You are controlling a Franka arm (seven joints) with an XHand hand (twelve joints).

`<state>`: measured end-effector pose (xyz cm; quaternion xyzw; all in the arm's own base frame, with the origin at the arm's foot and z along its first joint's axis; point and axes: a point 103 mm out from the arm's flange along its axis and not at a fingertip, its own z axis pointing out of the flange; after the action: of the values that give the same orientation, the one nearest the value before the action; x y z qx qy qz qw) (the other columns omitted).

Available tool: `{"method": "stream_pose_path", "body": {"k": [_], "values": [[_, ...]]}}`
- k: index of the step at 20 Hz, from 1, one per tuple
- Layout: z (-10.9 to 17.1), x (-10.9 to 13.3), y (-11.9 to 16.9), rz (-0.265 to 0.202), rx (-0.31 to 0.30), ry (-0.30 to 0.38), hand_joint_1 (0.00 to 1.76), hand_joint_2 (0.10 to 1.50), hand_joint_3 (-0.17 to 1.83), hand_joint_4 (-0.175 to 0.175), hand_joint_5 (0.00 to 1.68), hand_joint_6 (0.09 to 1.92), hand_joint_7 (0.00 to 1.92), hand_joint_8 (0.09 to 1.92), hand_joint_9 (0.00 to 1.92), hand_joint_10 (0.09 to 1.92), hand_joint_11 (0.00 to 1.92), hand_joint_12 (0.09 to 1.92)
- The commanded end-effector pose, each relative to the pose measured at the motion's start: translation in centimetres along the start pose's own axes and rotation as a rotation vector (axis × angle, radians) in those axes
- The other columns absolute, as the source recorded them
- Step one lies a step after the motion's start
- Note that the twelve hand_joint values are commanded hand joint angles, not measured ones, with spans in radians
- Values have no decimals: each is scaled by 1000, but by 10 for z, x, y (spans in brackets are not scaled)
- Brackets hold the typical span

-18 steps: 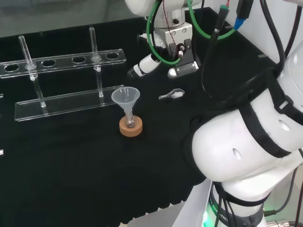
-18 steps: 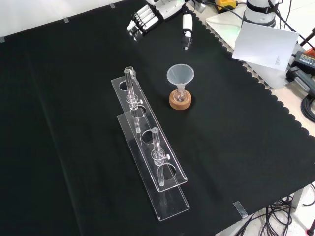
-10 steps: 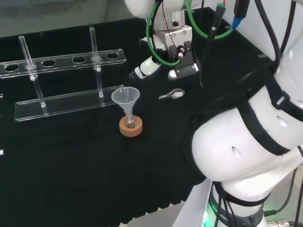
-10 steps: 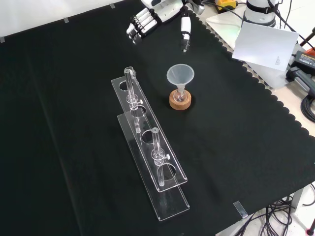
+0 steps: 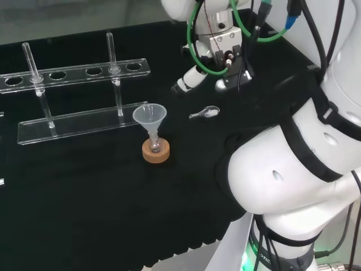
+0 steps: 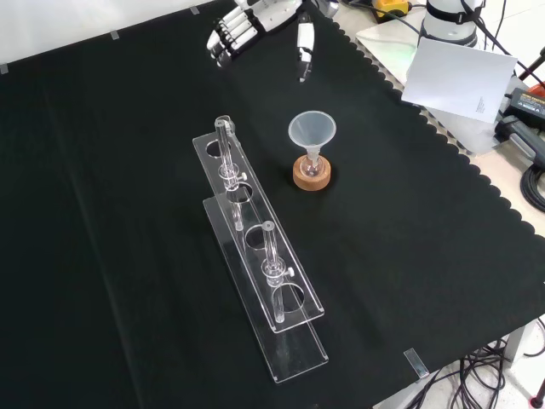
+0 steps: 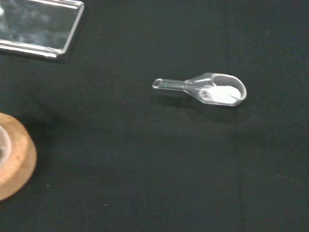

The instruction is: Pick up the weighing funnel.

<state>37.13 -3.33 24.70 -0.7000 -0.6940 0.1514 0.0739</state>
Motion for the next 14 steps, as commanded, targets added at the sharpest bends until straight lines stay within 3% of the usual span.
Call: {"method": "stream_pose_path", "body": {"k": [1, 4, 7, 9, 11, 14], "values": [[19, -33, 18, -2, 35, -40, 487, 667, 29, 0, 0, 87, 34, 177, 50, 87, 0, 355], [24, -35, 25, -22, 44, -57, 500, 665, 27, 0, 0, 87, 41, 183, 57, 87, 0, 352], [23, -36, 32, -44, 82, -128, 549, 656, 22, 1, 0, 87, 44, 189, 57, 87, 0, 353], [21, -38, 33, -43, 68, -152, 632, 643, 14, 4, 0, 87, 40, 211, 49, 90, 0, 412], [19, -41, 37, -32, 65, -152, 710, 633, 8, 14, 0, 87, 62, 258, 50, 173, 0, 567], [27, -64, 65, -116, 126, -144, 792, 624, 5, 40, 118, 87, 251, 368, 139, 427, 0, 952]]}}
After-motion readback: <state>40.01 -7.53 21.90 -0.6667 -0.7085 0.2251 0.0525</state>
